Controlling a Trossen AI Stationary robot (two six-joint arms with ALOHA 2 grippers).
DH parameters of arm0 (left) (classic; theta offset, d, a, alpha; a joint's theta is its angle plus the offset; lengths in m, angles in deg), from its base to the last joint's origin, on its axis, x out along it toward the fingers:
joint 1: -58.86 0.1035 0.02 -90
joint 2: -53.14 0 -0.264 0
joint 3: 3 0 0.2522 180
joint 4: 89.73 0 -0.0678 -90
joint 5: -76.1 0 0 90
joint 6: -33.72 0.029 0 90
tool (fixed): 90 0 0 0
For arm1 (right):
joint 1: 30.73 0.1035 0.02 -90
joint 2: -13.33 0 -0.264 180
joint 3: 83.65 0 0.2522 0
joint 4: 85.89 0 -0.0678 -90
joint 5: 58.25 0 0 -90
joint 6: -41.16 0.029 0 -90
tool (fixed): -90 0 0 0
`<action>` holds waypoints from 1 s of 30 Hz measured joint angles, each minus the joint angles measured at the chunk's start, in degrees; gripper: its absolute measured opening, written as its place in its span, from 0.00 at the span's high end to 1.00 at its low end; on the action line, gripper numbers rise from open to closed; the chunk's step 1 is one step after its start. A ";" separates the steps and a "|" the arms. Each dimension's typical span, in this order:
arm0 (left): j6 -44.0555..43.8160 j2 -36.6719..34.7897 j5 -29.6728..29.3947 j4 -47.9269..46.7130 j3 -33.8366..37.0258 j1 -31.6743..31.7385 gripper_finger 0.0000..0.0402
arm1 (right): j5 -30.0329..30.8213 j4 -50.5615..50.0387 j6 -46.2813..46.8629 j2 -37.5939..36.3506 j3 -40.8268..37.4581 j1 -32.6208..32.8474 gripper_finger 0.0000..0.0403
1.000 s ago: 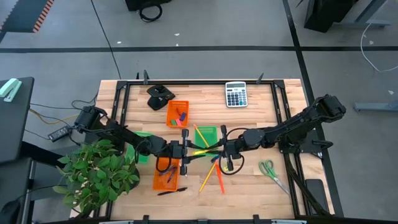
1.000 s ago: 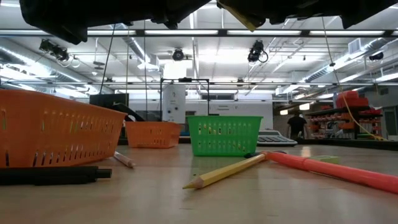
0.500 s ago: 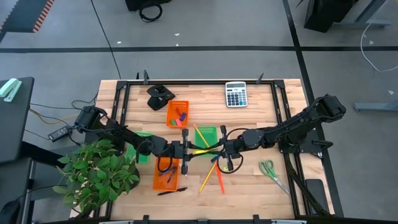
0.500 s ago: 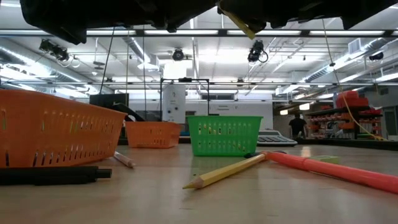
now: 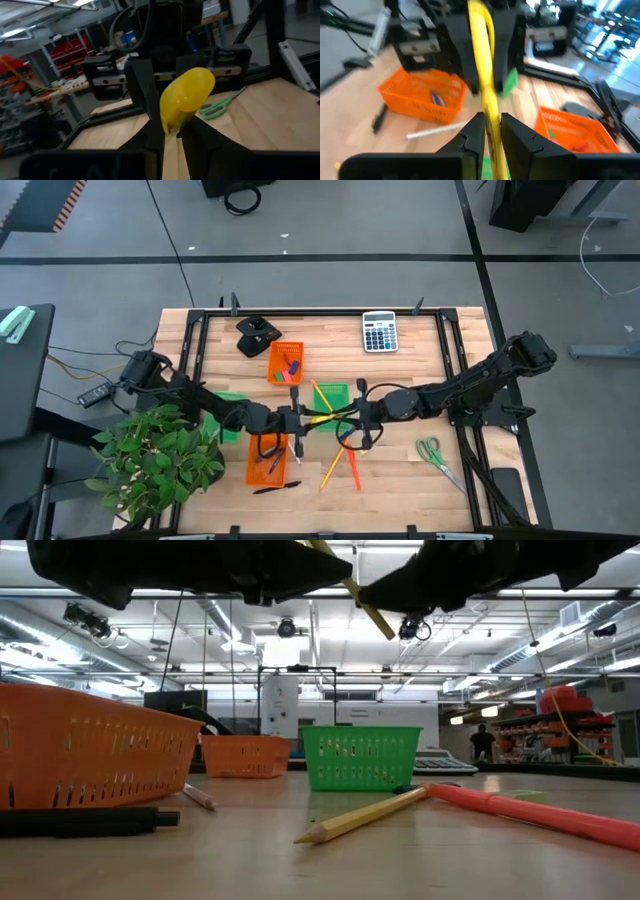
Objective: Sort crayons/erasers/pens/pencils in bins
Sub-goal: Put the yellow pen into the left green basket
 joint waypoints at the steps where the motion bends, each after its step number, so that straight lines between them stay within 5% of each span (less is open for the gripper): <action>1: -0.38 -0.07 -0.77 -0.29 0.00 -0.06 0.85 | 0.12 -0.48 0.25 0.02 -0.07 0.01 0.81; 9: -0.81 -0.80 -7.52 -1.34 0.00 -2.07 0.87 | 0.78 -4.08 3.29 0.02 -0.07 -0.03 0.69; 15: -3.50 -5.91 -22.90 -13.28 -0.04 -4.59 0.85 | -0.07 -11.50 7.36 0.15 -0.15 0.14 0.66; 18: -10.92 -9.40 -26.90 -22.95 -0.04 -6.07 0.87 | 0.03 -16.27 9.99 0.13 -0.15 0.03 0.67; 30: -45.35 -22.54 -25.99 -66.29 -0.06 -6.84 0.87 | 0.23 -18.66 11.98 -1.39 -0.09 0.08 0.67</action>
